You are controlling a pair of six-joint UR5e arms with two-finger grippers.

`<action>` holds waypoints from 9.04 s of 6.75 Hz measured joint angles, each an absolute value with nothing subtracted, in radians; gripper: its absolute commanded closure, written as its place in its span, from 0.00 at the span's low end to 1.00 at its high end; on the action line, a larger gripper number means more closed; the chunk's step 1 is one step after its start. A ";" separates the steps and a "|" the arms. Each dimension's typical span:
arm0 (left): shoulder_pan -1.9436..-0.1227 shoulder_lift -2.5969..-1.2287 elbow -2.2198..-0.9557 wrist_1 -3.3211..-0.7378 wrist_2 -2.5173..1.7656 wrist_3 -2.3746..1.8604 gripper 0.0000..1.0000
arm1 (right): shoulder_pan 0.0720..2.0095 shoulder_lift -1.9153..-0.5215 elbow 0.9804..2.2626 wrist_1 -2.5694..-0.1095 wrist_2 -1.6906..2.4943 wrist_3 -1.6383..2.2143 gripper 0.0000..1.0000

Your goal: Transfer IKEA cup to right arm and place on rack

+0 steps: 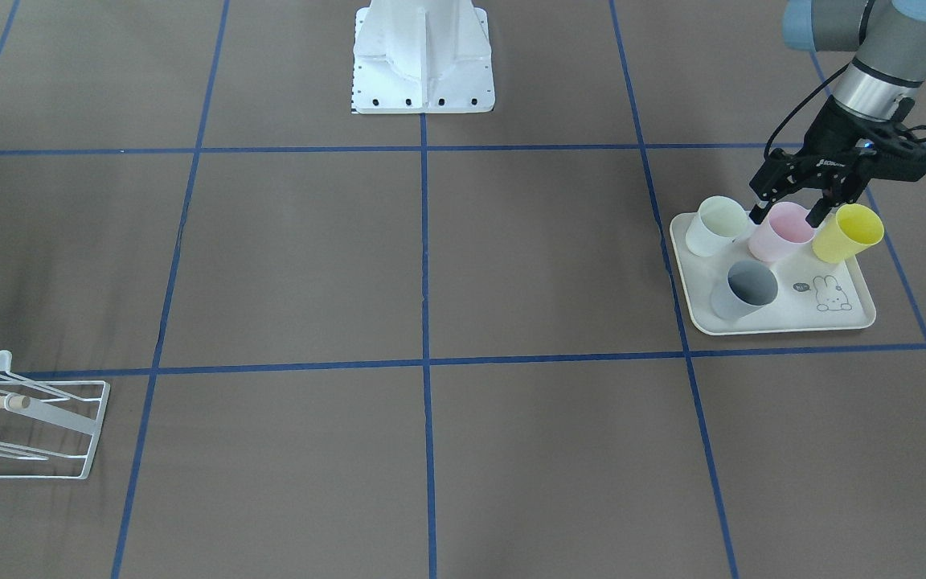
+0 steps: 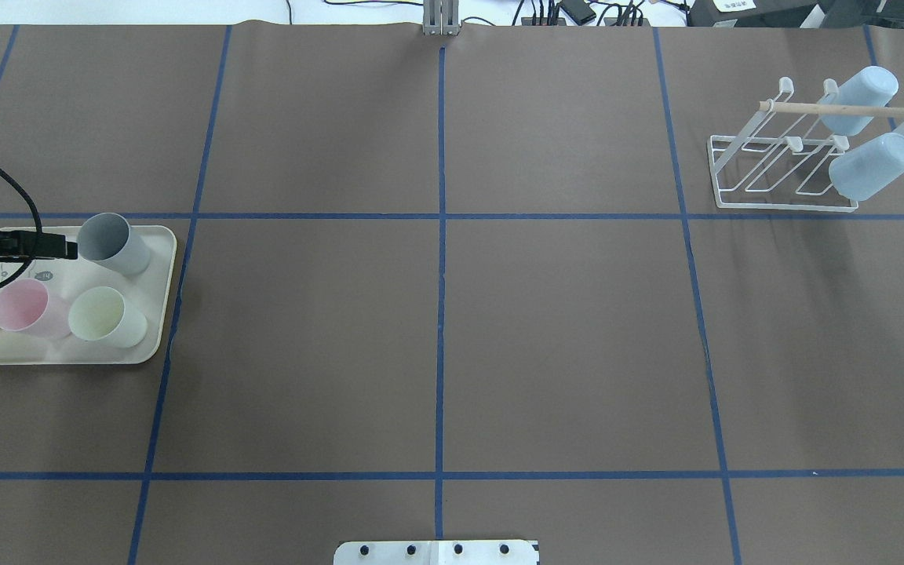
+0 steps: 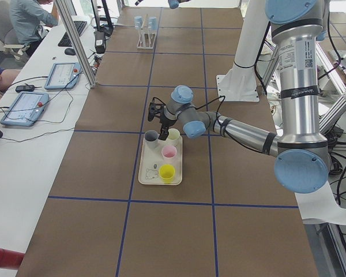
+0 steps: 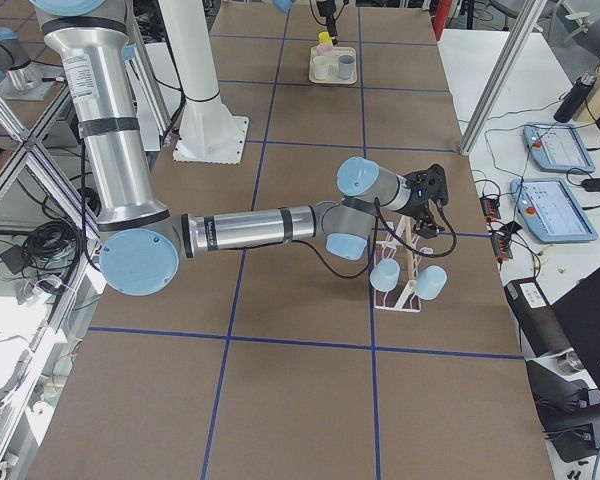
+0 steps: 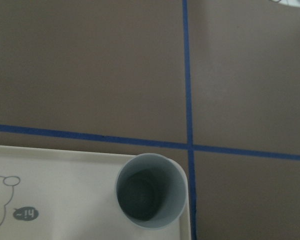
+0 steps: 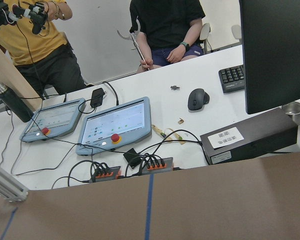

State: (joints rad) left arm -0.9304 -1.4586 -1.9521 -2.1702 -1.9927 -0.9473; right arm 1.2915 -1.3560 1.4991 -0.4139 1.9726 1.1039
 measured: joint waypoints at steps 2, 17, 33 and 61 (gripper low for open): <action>-0.975 -1.565 -1.910 -1.985 -2.056 -0.786 0.00 | 1.291 -1.309 1.511 -0.421 2.045 1.230 0.00; -0.958 -1.749 -1.650 -1.941 -2.087 -0.722 1.00 | 1.233 -1.247 1.501 -0.416 2.059 1.319 0.00; -0.858 -1.860 -1.882 -2.402 -1.555 -2.325 1.00 | 0.904 -1.114 1.671 -0.409 1.869 1.750 0.00; -0.304 -2.050 -1.727 -3.054 -0.974 -2.623 1.00 | 0.548 -0.999 1.665 -0.216 1.460 1.910 0.02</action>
